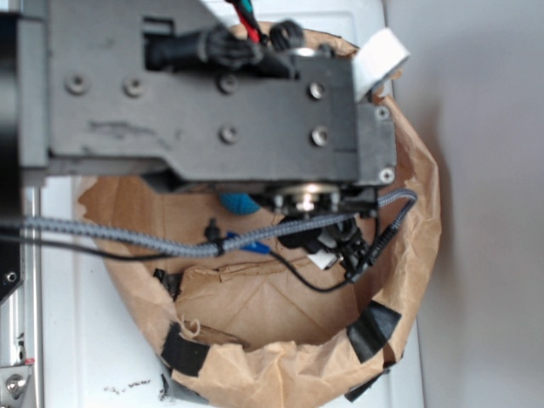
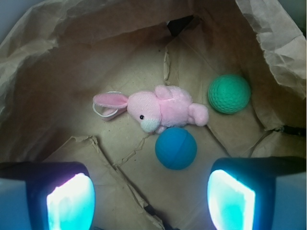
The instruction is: Grab the green ball.
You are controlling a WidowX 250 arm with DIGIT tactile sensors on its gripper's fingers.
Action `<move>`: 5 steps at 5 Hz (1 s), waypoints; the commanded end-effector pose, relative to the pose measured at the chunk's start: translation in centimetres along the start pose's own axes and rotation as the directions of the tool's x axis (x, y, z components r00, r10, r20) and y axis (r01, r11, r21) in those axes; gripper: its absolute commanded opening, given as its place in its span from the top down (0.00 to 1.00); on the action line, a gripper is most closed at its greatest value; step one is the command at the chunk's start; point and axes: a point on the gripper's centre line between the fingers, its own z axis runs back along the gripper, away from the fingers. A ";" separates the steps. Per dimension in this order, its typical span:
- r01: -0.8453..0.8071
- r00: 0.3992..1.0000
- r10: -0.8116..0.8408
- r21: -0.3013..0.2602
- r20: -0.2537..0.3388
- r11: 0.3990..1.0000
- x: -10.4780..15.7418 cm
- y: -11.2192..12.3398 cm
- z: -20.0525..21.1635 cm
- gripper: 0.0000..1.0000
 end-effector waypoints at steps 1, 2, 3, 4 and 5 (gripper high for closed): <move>-0.267 0.963 0.266 0.036 0.033 0.963 -0.4 3.6 1.2 0.00; -0.377 0.923 0.374 0.027 0.086 0.926 -1.0 3.8 0.0 0.00; -0.431 0.896 0.422 0.038 0.139 0.902 -0.5 2.7 -2.0 0.00; -0.502 0.852 0.486 0.041 0.193 0.864 1.1 0.9 -4.5 0.00; -0.543 0.826 0.525 0.040 0.206 0.839 2.5 0.8 -5.3 0.00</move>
